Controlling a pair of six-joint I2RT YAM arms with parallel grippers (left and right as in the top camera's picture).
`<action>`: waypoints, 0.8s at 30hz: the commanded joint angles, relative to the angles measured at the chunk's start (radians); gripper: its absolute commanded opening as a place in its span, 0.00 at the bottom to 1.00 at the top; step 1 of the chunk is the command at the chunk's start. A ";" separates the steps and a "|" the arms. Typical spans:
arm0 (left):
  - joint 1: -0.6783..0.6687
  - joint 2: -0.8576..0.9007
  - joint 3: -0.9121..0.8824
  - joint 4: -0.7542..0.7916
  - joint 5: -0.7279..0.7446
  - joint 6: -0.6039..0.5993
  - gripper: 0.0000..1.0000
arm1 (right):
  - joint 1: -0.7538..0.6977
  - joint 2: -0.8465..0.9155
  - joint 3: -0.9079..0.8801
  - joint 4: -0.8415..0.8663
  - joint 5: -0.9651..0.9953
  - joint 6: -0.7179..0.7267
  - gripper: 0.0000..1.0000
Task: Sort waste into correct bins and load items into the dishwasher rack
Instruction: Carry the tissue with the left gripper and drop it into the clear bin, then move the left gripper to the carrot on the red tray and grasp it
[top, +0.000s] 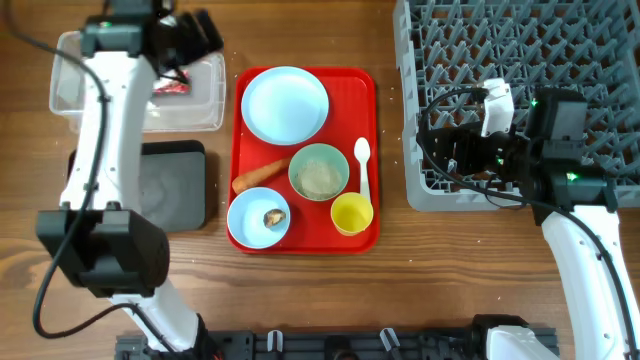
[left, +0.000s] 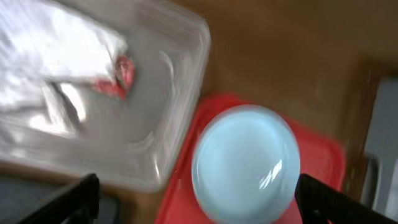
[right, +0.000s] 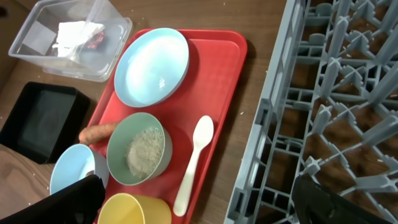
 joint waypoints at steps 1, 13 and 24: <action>-0.098 0.002 -0.016 -0.123 0.028 0.016 1.00 | 0.003 0.003 0.018 0.000 0.006 0.008 1.00; -0.345 0.002 -0.159 -0.257 0.002 0.020 0.99 | 0.003 0.003 0.018 0.000 0.006 0.008 1.00; -0.415 0.002 -0.362 -0.116 -0.054 0.043 0.96 | 0.003 0.003 0.018 0.001 0.006 0.009 1.00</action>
